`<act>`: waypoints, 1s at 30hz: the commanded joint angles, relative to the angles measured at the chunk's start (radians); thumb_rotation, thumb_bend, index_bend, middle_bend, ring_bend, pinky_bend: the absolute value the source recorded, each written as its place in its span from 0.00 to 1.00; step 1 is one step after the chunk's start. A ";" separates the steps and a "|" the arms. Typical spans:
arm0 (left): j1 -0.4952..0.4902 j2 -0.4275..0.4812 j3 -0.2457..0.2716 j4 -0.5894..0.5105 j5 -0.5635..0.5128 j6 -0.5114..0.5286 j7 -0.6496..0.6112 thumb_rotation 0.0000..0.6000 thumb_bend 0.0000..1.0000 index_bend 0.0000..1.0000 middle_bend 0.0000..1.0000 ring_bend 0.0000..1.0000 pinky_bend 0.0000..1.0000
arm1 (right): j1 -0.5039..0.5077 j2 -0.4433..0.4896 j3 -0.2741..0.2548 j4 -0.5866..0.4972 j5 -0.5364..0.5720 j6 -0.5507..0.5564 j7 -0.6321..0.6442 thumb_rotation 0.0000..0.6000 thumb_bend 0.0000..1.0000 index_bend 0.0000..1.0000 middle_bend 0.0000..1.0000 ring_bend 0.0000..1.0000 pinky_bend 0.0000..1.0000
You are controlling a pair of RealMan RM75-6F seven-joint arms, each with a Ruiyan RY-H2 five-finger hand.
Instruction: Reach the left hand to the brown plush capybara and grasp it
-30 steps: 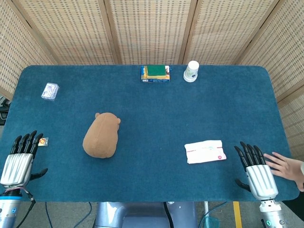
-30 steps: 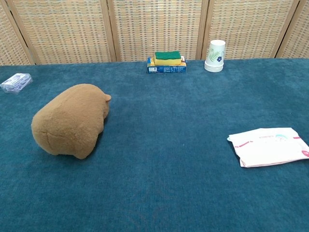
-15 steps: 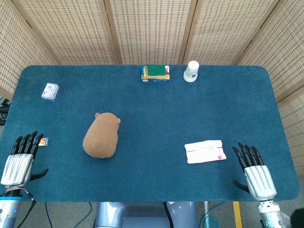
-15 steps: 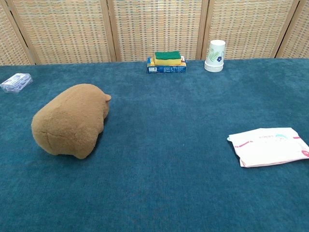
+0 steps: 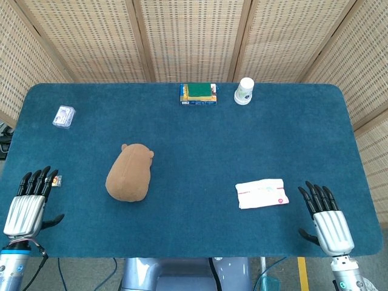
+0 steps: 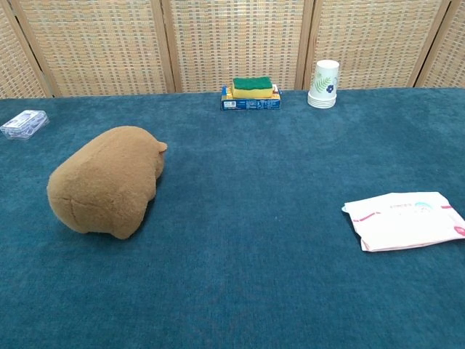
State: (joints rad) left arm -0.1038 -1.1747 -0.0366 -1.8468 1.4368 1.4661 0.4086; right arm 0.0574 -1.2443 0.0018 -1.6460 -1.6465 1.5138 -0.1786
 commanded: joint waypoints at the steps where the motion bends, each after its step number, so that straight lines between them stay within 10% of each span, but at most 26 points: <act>1: -0.013 0.003 -0.012 -0.003 -0.014 -0.020 -0.027 1.00 0.13 0.07 0.00 0.00 0.00 | 0.001 0.000 0.003 0.002 0.005 -0.001 0.004 1.00 0.07 0.02 0.00 0.00 0.00; 21: -0.351 0.103 -0.283 0.064 -0.501 -0.456 -0.058 1.00 0.21 0.26 0.00 0.00 0.00 | 0.022 -0.029 0.039 0.051 0.087 -0.043 -0.021 1.00 0.07 0.04 0.00 0.00 0.00; 30: -0.536 0.078 -0.327 0.228 -0.764 -0.677 -0.073 1.00 0.30 0.35 0.00 0.00 0.00 | 0.027 -0.032 0.049 0.060 0.106 -0.047 -0.025 1.00 0.07 0.04 0.00 0.00 0.00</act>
State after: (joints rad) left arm -0.5810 -1.0838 -0.3473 -1.6782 0.7429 0.8524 0.3431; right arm 0.0844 -1.2757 0.0501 -1.5861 -1.5402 1.4668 -0.2034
